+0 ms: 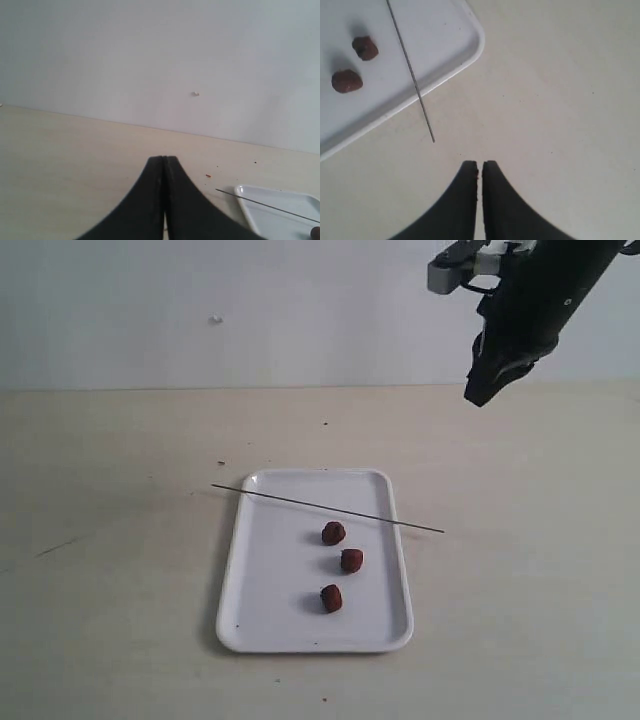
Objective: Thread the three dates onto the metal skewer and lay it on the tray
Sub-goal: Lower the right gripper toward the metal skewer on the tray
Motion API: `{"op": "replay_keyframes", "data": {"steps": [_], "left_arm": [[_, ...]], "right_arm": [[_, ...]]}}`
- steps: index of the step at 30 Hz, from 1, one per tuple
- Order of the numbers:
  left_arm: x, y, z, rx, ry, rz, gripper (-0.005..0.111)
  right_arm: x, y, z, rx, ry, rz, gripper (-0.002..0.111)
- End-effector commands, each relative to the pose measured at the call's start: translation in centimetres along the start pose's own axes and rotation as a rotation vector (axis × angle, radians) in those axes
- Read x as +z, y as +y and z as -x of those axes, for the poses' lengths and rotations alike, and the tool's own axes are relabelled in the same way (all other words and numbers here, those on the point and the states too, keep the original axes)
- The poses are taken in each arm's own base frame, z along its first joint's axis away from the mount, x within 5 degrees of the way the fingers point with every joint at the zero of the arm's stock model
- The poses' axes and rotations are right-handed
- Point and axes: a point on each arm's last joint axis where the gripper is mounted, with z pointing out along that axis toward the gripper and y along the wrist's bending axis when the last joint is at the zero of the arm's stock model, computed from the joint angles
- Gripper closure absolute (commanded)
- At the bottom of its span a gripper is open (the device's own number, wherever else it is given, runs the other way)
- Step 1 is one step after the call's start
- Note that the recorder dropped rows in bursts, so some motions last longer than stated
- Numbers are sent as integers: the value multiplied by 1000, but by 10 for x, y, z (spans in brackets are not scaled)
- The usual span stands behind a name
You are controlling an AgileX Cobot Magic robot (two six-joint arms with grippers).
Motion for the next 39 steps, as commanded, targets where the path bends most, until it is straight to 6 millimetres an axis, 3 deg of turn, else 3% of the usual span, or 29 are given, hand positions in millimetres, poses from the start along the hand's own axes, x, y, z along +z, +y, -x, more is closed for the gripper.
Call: {"op": "replay_keyframes", "data": {"steps": [1,7,12,18,24,28,31,39], "left_arm": [[0,0,0,-9,-6,-1,107],[0,0,0,-9,-6,-1,107],[0,0,0,-9,-6,-1,107],[0,0,0,-9,-6,-1,107],[0,0,0,-9,-6,-1,107],[0,0,0,-11,-6,-1,107],[0,0,0,-11,-6,-1,107],[0,0,0,-9,-6,-1,107]], "right_arm": [[16,6,4,-129,76,-18,102],[60,19,15,-246,156,48,101],[91,25,20,-269,186,81,90],[97,23,34,-128,40,25,86],[111,44,39,-254,133,52,84],[124,53,45,-265,124,71,72],[127,57,47,-271,125,74,66],[131,57,46,-299,128,83,66]]}}
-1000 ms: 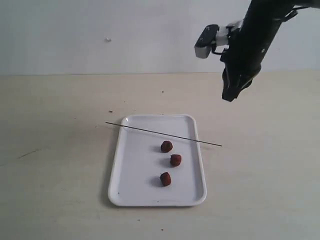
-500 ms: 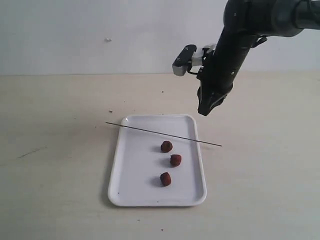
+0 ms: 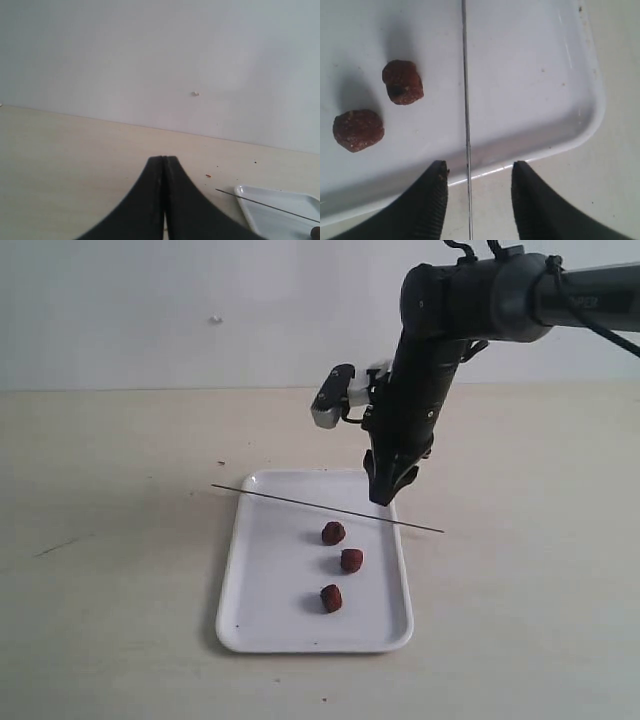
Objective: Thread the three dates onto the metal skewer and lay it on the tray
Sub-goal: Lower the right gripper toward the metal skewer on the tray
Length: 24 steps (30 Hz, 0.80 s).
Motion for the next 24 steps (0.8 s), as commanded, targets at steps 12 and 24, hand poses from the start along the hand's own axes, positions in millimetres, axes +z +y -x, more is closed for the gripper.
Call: {"op": "replay_keyframes", "data": {"steps": [12,24], "left_arm": [[0,0,0,-9,-6,-1,107],[0,0,0,-9,-6,-1,107]], "right_arm": [[23,0,1,-131,3,39,66],[25,1,5,-120,-24,33,66]]}}
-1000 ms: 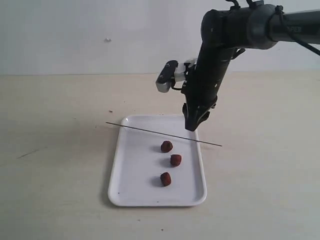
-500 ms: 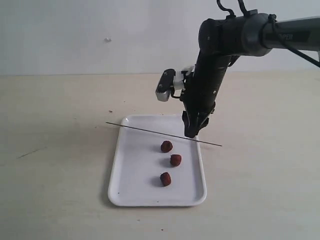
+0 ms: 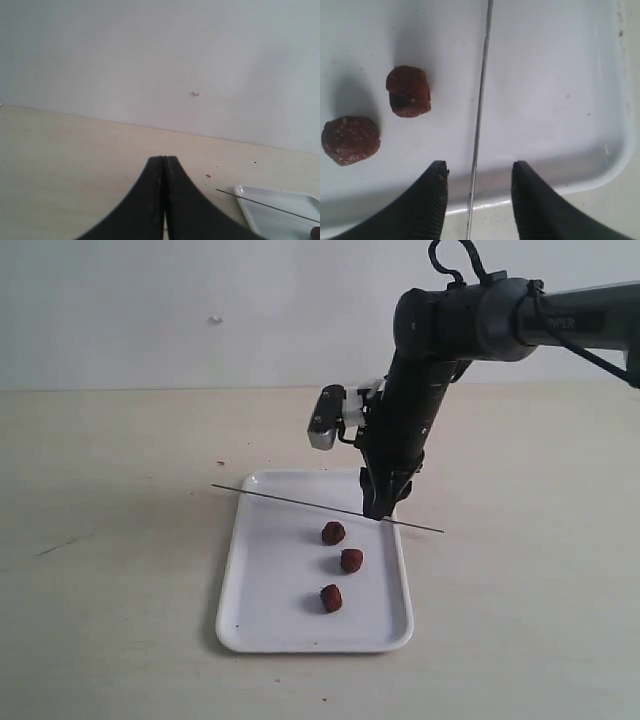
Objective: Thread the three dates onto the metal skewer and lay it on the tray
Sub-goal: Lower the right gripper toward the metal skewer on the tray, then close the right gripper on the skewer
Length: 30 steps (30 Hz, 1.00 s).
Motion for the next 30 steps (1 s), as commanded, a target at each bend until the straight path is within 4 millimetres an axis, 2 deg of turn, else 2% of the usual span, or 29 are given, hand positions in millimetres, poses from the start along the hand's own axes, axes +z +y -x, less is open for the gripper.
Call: {"op": "replay_keyframes", "data": {"steps": [1,17,30], "left_arm": [[0,0,0,-9,-6,-1,107],[0,0,0,-9,-6,-1,107],[0,0,0,-9,-6,-1,107]], "right_arm": [[4,1,2,0,-6,2,66],[33,-3,-5,54,54,10,66],[34,-4,-6,56,66,2,69]]}}
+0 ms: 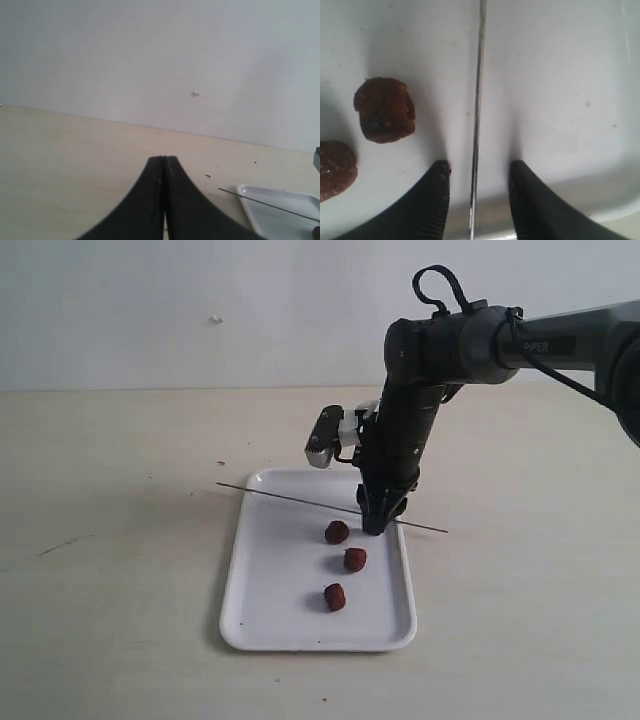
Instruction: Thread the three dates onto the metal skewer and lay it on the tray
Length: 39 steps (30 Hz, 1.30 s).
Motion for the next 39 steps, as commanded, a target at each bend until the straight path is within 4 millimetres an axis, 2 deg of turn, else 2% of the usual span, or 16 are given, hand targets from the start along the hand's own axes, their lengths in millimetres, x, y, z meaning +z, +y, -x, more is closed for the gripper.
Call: {"op": "replay_keyframes", "data": {"steps": [1,9,22,26,30,34,39], "left_arm": [[0,0,0,-9,-6,-1,107],[0,0,0,-9,-6,-1,107],[0,0,0,-9,-6,-1,107],[0,0,0,-9,-6,-1,107],[0,0,0,-9,-6,-1,107],[0,0,0,-9,-6,-1,107],[0,0,0,-9,-6,-1,107]], "right_arm": [[5,-1,-3,-8,24,-5,69],[5,-2,-2,-7,21,-12,70],[5,-3,-6,-31,59,-30,106],[2,-3,-5,-28,47,-31,108],[-15,-2,-2,10,25,-53,108],[-43,-2,-4,124,-3,-83,108],[-80,-8,-28,394,6,-68,108]]}}
